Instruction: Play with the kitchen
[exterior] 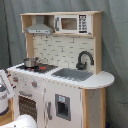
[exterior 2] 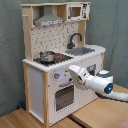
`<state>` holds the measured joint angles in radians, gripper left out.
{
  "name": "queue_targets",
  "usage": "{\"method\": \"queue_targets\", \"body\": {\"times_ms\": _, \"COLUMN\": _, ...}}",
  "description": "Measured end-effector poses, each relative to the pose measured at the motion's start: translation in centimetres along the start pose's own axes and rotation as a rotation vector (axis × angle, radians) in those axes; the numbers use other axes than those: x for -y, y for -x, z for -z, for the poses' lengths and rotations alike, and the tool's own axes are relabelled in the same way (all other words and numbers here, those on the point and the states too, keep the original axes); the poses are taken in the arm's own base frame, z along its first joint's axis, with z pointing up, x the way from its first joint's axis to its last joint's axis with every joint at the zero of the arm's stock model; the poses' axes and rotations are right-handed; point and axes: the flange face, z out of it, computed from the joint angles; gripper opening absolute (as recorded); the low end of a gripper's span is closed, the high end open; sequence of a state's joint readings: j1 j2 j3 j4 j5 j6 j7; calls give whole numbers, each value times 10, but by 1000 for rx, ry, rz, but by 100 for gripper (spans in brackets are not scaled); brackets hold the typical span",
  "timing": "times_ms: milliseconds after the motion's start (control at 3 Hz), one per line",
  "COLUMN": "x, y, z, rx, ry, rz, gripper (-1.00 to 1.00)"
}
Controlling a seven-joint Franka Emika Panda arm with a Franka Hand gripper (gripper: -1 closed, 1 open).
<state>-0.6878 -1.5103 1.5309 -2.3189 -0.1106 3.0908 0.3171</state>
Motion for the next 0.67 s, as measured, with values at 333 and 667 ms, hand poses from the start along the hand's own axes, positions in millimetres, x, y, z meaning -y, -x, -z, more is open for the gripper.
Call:
{"method": "queue_targets", "body": {"times_ms": 333, "x": 11, "y": -2, "z": -20, "rx": 9, "ry": -10, "rz": -59, "gripper": 100}}
{"method": "queue_targets", "body": {"times_ms": 667, "x": 24, "y": -8, "z": -37, "rx": 12, "ry": -23, "rz": -107, "gripper": 100}}
